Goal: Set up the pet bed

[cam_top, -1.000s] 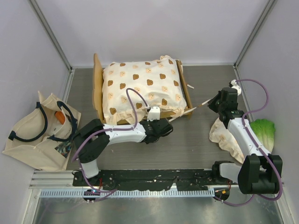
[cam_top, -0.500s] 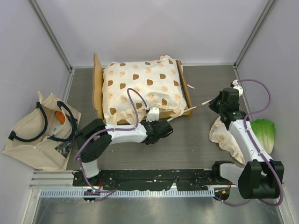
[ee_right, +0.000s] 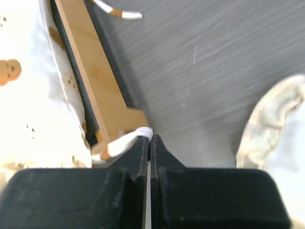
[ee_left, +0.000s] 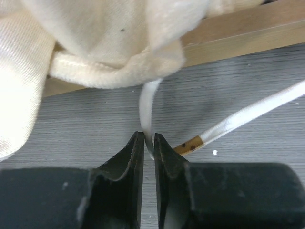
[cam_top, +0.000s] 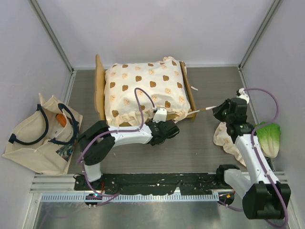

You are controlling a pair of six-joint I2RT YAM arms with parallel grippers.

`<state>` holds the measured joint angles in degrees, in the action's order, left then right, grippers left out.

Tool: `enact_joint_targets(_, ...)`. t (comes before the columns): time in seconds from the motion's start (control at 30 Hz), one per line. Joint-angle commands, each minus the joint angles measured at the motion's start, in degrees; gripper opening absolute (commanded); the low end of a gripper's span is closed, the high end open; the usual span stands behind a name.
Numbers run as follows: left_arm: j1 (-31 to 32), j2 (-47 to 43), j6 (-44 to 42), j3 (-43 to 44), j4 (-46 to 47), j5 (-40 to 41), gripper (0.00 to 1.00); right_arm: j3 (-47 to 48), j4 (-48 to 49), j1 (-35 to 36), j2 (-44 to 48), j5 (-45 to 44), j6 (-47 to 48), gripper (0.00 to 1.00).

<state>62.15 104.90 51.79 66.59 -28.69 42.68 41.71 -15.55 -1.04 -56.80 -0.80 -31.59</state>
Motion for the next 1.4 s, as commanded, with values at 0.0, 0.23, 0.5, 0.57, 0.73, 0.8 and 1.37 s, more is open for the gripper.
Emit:
enact_joint_targets(0.0, -0.01, -3.38, -4.68, 3.37, 1.26, -2.94, 0.24, -7.51, -3.25, -0.54, 9.04, 5.36, -1.27, 0.01)
enact_joint_targets(0.23, 0.08, -10.14, -7.05, 2.94, 2.67, -5.23, 0.66, -14.66, -11.41, -0.37, 17.50, 10.47, -4.96, 0.43)
enact_joint_targets(0.5, 0.25, -21.48, -12.14, 1.52, 2.59, -6.46, 1.00, -0.42, -13.81, -0.37, 18.74, 2.99, -3.39, 0.65)
enact_joint_targets(0.57, 0.25, -23.94, -14.87, 2.14, 1.53, -6.64, 1.00, 0.64, -11.44, -0.37, 17.60, 3.78, -3.30, 0.65)
enact_joint_targets(0.73, -0.44, -29.75, -18.64, 2.94, -2.77, -5.93, 1.00, 3.98, -9.50, -0.37, 13.74, 6.24, -1.20, 0.66)
enact_joint_targets(0.8, -1.59, -33.42, -19.53, 2.15, -3.39, -7.86, 1.00, 5.21, -9.15, -0.37, 10.05, 7.73, -0.49, 0.66)
enact_joint_targets(1.37, -19.17, -43.82, -28.06, 3.81, -9.28, -26.50, 1.00, 19.89, -6.77, 12.19, -19.57, 1.07, 4.79, 0.61)
